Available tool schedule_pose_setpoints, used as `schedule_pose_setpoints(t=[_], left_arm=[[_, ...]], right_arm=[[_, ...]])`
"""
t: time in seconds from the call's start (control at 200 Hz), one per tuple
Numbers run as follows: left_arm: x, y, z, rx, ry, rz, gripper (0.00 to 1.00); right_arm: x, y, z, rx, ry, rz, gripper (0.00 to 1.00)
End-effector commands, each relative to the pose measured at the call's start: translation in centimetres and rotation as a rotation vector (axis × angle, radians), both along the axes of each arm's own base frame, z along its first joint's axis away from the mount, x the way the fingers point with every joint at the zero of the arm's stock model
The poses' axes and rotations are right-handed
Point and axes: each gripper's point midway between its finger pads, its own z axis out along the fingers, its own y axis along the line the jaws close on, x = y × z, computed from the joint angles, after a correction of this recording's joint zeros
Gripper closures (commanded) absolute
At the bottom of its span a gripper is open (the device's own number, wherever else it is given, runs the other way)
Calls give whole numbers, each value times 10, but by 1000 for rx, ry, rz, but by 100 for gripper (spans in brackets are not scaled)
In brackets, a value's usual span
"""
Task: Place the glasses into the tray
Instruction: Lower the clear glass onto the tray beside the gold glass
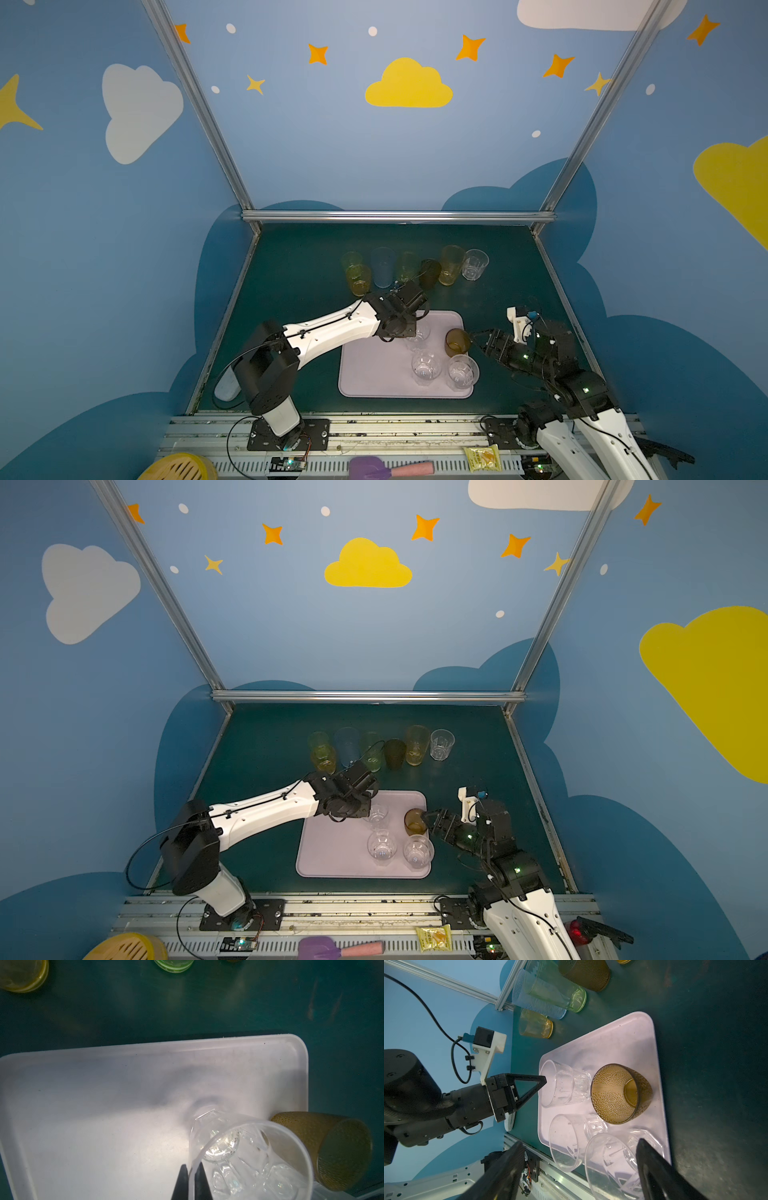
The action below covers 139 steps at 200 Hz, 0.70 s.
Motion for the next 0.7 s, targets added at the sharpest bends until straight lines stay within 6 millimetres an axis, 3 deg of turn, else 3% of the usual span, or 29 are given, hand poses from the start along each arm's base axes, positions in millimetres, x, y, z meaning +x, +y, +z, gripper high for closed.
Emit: schedule_pose_setpoints(t=[0.0, 0.691], left_arm=[[0, -5, -6, -3, 15, 1, 96], [-5, -26, -11, -2, 54, -56, 96]], right_arm=[[2, -3, -7, -17, 19, -20, 17], [9, -5, -17, -49, 53, -36, 17]])
